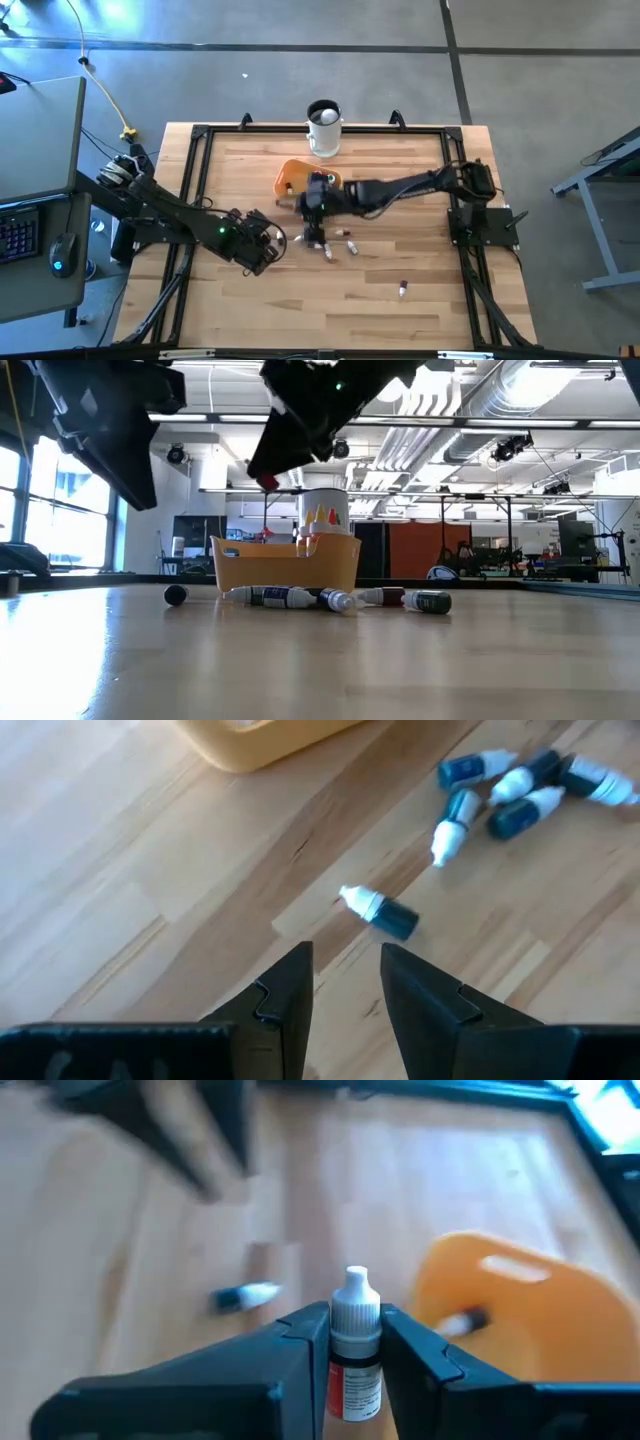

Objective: Pick & Place food coloring
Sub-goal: Put the orange food coloring bottle into the yellow bin

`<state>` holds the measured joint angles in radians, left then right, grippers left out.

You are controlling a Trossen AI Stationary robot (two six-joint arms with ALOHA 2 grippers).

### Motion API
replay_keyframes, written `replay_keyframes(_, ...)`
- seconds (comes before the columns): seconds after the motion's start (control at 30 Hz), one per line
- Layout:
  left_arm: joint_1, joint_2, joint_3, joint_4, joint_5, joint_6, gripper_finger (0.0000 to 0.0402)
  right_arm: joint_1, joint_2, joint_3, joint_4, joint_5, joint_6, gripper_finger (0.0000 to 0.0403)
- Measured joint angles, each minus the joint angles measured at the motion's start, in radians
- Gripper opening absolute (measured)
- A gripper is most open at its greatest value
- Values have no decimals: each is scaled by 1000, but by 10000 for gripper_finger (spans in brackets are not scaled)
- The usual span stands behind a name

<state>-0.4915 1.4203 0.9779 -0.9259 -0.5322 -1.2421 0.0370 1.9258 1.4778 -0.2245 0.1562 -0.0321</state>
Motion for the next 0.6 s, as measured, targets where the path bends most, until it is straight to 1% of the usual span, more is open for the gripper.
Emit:
replay_keyframes(0.1,0,3,-1,-4,2,18,117,-70,0,0,49,-16,-32,68)
replay_keyframes(0.2,0,12,-1,-6,1,33,117,-134,9,0,36,-26,-55,68)
replay_keyframes(0.3,0,10,-1,-5,-2,33,117,-186,26,-3,13,-95,-56,70)
replay_keyframes(0.37,0,10,-1,-9,-2,33,117,-203,41,-2,19,-105,-62,72)
replay_keyframes(0.43,0,10,-1,-12,-2,33,117,-214,64,-2,22,-93,-89,78)
replay_keyframes(0.6,0,10,-1,-20,-10,33,117,-228,91,-3,38,-89,-159,108)
